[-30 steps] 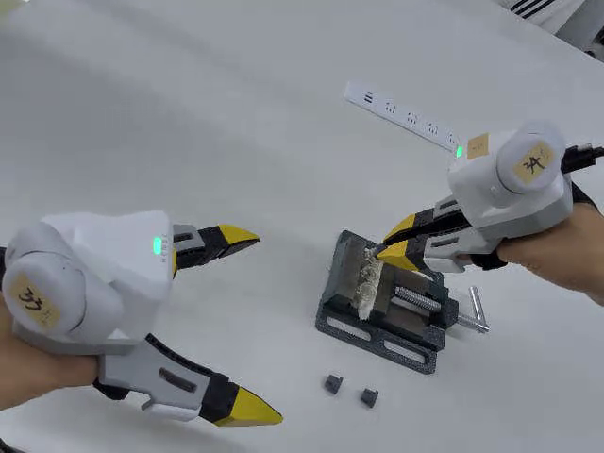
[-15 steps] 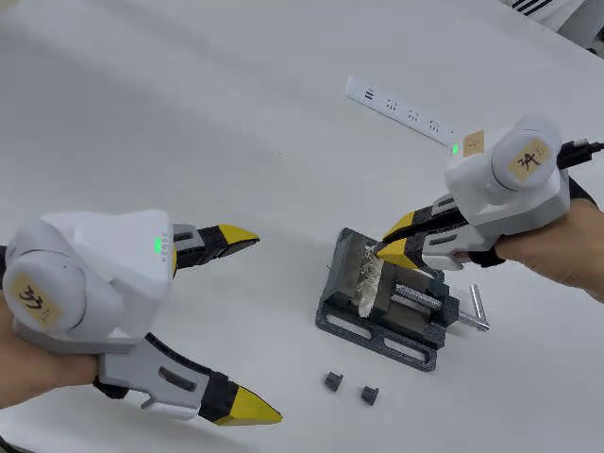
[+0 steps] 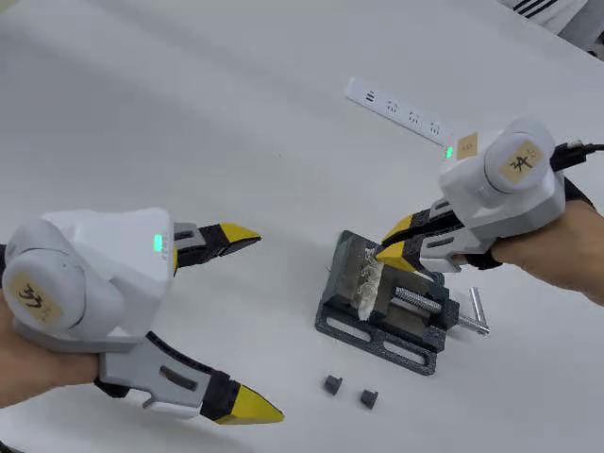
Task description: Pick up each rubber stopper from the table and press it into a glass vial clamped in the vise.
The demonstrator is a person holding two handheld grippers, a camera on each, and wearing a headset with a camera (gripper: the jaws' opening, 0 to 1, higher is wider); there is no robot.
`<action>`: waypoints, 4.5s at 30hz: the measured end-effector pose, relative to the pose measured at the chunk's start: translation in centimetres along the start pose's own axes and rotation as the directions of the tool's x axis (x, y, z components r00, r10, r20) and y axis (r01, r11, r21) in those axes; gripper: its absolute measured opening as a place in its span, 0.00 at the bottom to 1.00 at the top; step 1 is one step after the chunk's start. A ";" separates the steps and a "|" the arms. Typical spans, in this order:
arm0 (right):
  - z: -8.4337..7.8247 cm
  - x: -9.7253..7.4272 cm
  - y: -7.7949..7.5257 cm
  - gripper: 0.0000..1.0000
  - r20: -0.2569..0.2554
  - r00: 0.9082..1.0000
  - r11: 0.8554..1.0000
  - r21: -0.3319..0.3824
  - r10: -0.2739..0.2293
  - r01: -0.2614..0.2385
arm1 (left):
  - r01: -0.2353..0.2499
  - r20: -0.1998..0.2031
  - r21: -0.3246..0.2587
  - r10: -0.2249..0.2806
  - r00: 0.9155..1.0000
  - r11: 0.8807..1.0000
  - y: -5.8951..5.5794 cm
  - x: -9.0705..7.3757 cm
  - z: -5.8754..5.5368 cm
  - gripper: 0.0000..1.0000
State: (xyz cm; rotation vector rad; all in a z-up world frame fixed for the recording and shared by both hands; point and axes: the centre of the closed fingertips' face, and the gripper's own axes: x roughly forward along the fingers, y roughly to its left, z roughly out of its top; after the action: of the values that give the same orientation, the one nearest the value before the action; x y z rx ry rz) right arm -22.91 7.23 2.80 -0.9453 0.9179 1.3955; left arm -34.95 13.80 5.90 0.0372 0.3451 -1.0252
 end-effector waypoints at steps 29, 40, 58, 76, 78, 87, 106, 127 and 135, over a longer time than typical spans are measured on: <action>0.2 -1.4 -0.3 0.02 0.045 0.999 1.000 -0.020 -0.018 0.019 | -0.005 0.000 0.000 0.005 1.000 1.000 -0.1 -0.2 0.0 0.99; -0.2 -0.7 -0.1 0.00 0.020 1.000 0.999 -0.051 0.000 0.001 | -0.002 0.001 -0.003 0.002 1.000 1.000 -0.1 -0.2 0.1 0.98; -0.1 -0.2 -0.1 0.00 -0.001 1.000 0.998 -0.065 -0.004 0.004 | -0.001 0.003 -0.012 0.001 1.000 1.000 0.1 -0.1 -0.2 0.98; 0.0 -0.1 -0.1 0.00 -0.046 0.999 0.996 -0.084 -0.007 0.003 | 0.008 0.017 -0.018 -0.008 1.000 1.000 0.0 0.4 0.0 0.98; 0.0 0.0 -0.1 0.00 -0.048 0.999 0.997 -0.080 -0.004 0.000 | 0.007 0.018 -0.019 -0.007 1.000 1.000 0.1 0.4 0.0 0.98; 0.0 0.0 0.0 0.00 -0.073 0.997 0.996 -0.091 0.014 -0.021 | 0.006 0.020 -0.018 -0.006 1.000 1.000 0.1 0.4 0.1 0.98; -0.2 0.2 0.1 0.00 -0.094 0.996 0.992 -0.127 -0.003 -0.009 | -0.002 0.031 -0.019 0.003 1.000 1.000 0.2 0.2 0.3 0.98; -0.3 0.2 0.3 0.00 -0.099 0.995 0.988 -0.152 -0.028 0.013 | 0.000 0.033 -0.017 0.001 0.999 1.000 0.0 0.3 0.4 0.98; -0.2 0.2 0.3 0.00 -0.102 0.994 0.986 -0.163 -0.037 0.020 | 0.000 0.031 -0.018 0.001 1.000 1.000 0.1 0.4 0.3 0.97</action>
State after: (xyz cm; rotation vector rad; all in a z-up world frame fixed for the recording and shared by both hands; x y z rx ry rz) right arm -23.23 7.10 2.49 -1.1592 0.8746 1.4224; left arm -34.62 13.47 6.11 0.0050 0.3261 -1.0212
